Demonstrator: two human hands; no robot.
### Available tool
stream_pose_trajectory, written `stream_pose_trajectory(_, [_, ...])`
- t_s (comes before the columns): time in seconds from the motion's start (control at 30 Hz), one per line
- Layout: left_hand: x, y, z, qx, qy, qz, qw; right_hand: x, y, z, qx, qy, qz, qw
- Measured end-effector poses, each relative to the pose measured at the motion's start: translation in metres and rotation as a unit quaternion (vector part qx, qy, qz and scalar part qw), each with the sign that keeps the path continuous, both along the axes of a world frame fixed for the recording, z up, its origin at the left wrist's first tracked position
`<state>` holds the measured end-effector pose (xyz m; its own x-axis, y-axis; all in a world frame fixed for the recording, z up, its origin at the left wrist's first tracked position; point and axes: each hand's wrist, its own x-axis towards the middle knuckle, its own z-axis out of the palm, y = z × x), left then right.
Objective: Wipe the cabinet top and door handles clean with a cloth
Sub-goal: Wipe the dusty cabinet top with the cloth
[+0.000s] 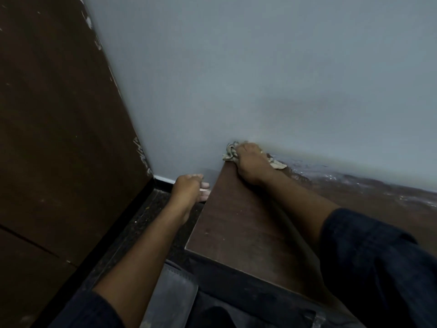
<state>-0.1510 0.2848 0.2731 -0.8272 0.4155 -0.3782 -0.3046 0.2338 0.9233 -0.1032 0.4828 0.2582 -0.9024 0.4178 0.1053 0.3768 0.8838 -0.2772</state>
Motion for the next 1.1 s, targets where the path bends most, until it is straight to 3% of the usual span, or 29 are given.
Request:
stream_pose_trajectory(0.2, [-0.027, -0.001, 0.01, 0.01, 0.061, 0.035, 0.998, 0.069, -0.114, 0.006, -0.082, 0.072, 0.19, 0.976])
stream_pose_trajectory(0.27, [-0.029, 0.0, 0.014, -0.022, 0.071, -0.025, 0.997, 0.096, -0.153, 0.0, -0.065, 0.059, 0.268, 0.96])
stream_pose_trajectory(0.37, [-0.024, 0.004, 0.015, -0.08, 0.086, -0.111, 0.987, 0.104, -0.152, -0.004, -0.061, 0.029, 0.304, 0.95])
stream_pose_trajectory(0.43, [-0.022, 0.005, 0.016, -0.074, 0.06, -0.111, 0.989, 0.094, -0.127, 0.004, -0.07, 0.032, 0.292, 0.953])
stream_pose_trajectory(0.6, [-0.021, 0.004, 0.014, -0.063, 0.077, -0.064, 0.993, 0.031, -0.029, 0.01, -0.063, -0.003, 0.123, 0.99])
stream_pose_trajectory(0.8, [-0.018, -0.009, 0.013, -0.085, 0.189, -0.045, 0.977, -0.01, 0.002, 0.0, -0.007, 0.03, 0.037, 0.999])
stream_pose_trajectory(1.1, [0.006, 0.011, 0.021, -0.12, 0.282, -0.053, 0.95, 0.095, -0.116, -0.003, -0.038, 0.011, 0.164, 0.986])
